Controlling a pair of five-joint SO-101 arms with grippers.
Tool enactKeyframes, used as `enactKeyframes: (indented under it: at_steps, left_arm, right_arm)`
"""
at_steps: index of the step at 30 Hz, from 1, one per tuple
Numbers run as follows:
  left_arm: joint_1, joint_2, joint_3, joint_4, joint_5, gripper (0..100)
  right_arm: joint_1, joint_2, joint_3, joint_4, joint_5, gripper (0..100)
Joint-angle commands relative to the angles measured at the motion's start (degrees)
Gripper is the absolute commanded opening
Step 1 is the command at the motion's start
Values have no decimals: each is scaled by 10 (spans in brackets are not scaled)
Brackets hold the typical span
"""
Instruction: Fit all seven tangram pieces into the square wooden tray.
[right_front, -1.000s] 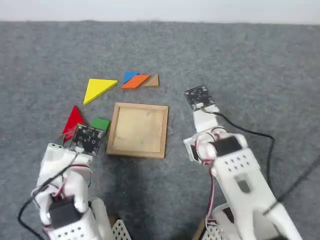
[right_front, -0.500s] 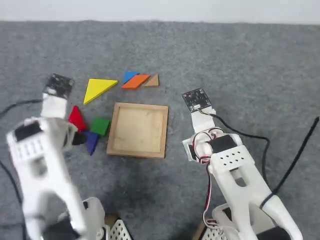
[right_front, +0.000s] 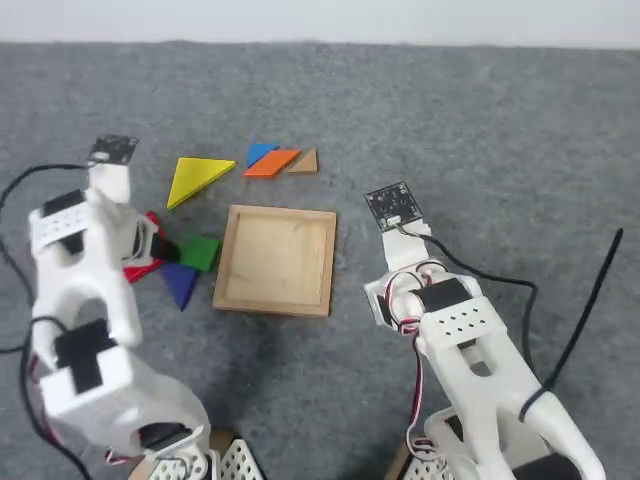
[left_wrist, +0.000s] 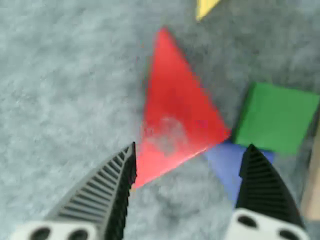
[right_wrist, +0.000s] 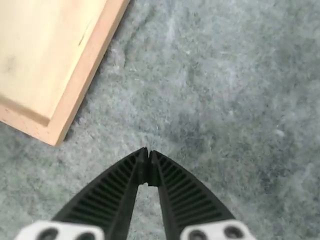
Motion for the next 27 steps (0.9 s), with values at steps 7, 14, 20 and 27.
enactKeyframes:
  at_steps: [7, 14, 20, 27]
  left_arm:
    - [101, 24, -177, 17, 14, 319]
    - [125, 154, -348, 18, -93, 319]
    - [141, 347, -622, 146, -129, 319]
    - [142, 608, -1007, 289, -154, 319]
  right_arm:
    - [0, 0, -4, -12, -2, 9]
    - [0, 0, -3, -11, -2, 9]
    - [0, 0, -3, -11, -2, 9]
    - [0, 0, -3, -12, -2, 9]
